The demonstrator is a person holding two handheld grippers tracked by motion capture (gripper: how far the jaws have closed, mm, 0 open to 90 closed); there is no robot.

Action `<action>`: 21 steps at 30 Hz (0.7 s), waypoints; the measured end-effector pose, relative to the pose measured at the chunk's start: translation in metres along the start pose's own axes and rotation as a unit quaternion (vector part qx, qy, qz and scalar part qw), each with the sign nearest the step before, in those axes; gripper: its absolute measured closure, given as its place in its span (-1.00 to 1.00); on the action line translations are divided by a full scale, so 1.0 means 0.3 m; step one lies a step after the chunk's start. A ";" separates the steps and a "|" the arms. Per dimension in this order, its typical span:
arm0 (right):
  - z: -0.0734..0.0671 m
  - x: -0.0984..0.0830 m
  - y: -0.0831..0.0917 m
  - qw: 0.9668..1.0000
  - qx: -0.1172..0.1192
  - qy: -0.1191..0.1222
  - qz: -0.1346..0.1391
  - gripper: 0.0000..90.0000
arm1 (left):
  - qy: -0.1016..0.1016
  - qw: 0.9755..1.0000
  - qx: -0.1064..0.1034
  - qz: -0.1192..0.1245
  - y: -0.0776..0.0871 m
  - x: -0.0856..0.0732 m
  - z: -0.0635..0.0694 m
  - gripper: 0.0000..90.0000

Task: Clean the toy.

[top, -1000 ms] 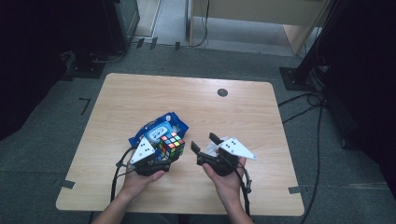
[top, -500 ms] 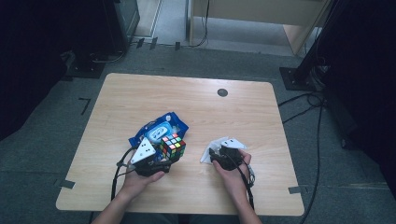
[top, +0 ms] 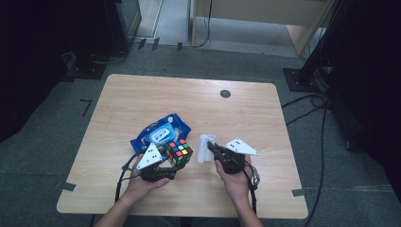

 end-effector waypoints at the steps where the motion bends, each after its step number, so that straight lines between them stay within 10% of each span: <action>1: -0.019 0.012 0.005 1.000 0.007 0.007 0.005 0.96 | -0.009 1.000 -0.002 -0.003 -0.004 0.000 0.010 -0.25; 7: -0.110 0.033 -0.003 0.998 0.052 0.022 0.002 0.97 | -0.052 0.998 0.002 -0.019 -0.022 0.001 0.063 -0.25; 21: -0.229 0.063 0.030 0.990 0.134 0.051 0.006 0.97 | -0.023 1.000 0.014 -0.009 0.010 0.006 0.011 -0.25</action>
Point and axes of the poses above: each handheld gripper's, and its own axes: y roughly backward along the jaws, x roughly out of its top, z roughly to its right, the point moved 1 cm from there along -y, roughly forward along the jaws, and after that the axes turned 8 degrees about -z, right-handed, at the moved point
